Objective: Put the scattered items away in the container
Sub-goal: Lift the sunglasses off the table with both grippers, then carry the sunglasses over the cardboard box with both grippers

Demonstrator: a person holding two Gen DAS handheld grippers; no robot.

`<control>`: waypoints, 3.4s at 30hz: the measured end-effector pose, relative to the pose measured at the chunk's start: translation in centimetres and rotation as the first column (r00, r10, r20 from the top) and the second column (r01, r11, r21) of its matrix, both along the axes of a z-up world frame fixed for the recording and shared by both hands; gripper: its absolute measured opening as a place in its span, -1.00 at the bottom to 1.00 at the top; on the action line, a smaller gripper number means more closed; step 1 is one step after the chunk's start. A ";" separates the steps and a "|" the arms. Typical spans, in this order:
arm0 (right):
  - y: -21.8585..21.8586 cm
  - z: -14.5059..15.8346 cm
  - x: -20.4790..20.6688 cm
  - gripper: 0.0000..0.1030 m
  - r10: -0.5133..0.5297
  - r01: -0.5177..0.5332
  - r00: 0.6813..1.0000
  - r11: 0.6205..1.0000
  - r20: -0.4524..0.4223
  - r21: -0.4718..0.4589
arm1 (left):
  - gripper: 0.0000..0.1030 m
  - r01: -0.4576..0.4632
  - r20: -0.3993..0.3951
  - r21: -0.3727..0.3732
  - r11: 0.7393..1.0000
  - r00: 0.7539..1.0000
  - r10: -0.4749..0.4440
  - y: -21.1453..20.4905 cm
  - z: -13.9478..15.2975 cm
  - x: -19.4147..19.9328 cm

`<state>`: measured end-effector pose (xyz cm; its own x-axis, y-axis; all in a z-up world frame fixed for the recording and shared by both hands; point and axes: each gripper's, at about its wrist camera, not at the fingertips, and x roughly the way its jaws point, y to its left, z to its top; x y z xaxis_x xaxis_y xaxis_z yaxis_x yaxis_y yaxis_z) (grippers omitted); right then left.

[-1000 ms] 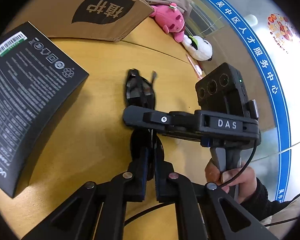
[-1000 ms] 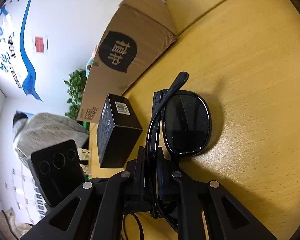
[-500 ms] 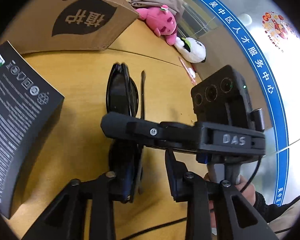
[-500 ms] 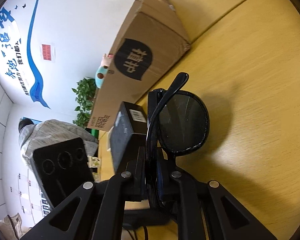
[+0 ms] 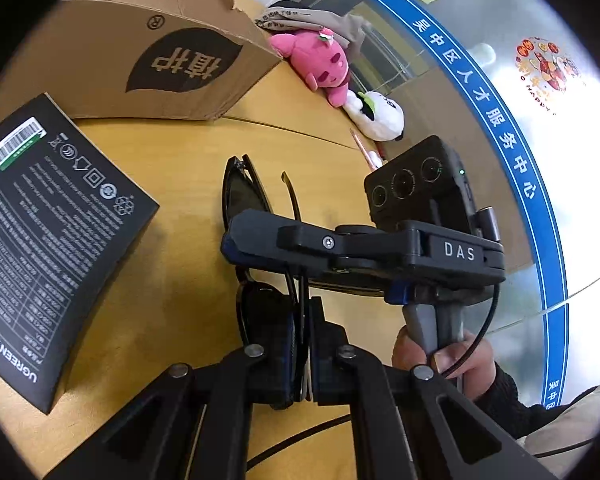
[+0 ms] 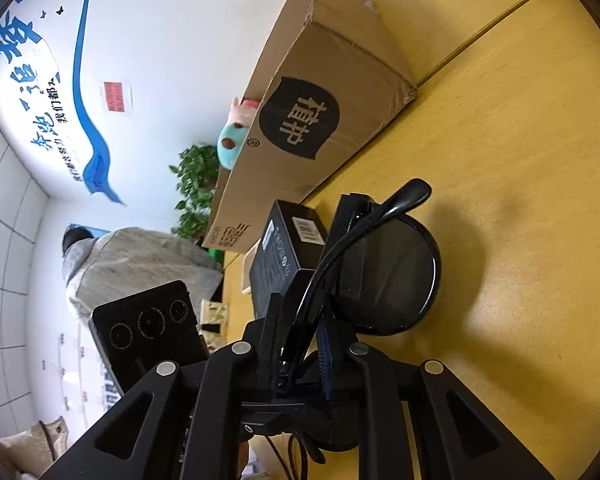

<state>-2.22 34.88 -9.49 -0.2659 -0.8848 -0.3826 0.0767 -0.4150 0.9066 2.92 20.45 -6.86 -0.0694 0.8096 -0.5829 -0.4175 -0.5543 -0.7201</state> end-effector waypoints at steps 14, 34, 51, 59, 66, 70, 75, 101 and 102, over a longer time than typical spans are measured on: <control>0.9 -1.8 -0.6 -0.63 0.020 0.015 0.987 0.976 0.159 -0.215 | -0.89 -0.026 -0.012 0.044 0.999 1.000 0.027 -0.9 1.4 -0.5; 1.1 -0.7 2.0 0.74 -0.017 0.084 0.975 0.951 0.221 -0.298 | -0.88 -0.018 0.006 0.117 0.993 1.000 0.018 -2.3 0.4 0.4; 2.3 0.1 2.1 0.75 0.007 0.037 0.988 0.959 0.156 -0.281 | -0.88 0.027 0.005 0.140 0.990 1.000 -0.028 -1.7 0.3 1.1; 2.8 -1.0 0.6 0.56 -0.022 0.057 0.990 0.966 0.141 -0.251 | -0.87 0.050 0.029 0.152 0.987 0.998 -0.055 -1.3 -0.3 1.0; 1.4 -3.0 0.4 -0.45 -0.008 0.040 0.987 0.979 0.158 -0.199 | -0.88 0.030 0.070 0.151 0.988 0.997 -0.041 -2.0 -1.2 0.7; 1.2 -2.6 0.4 -0.56 -0.019 0.042 0.991 0.984 0.134 -0.170 | -0.88 0.032 0.088 0.162 0.986 0.995 -0.046 -2.1 -1.5 0.6; 0.8 -2.2 -0.1 -0.60 -0.028 0.041 0.993 0.993 0.110 -0.115 | -0.88 -0.017 0.160 0.155 0.988 0.987 -0.008 -2.7 -2.7 0.0; -2.6 -2.1 -1.4 -0.78 -0.025 0.023 0.998 0.999 0.064 0.032 | -0.85 -0.131 0.203 0.106 0.986 0.973 0.108 -5.7 -2.7 0.5; -2.7 -1.5 -1.4 -0.78 -0.022 0.020 0.999 0.999 0.050 0.029 | -0.85 -0.135 0.194 0.112 0.985 0.975 0.111 -5.9 -2.1 0.6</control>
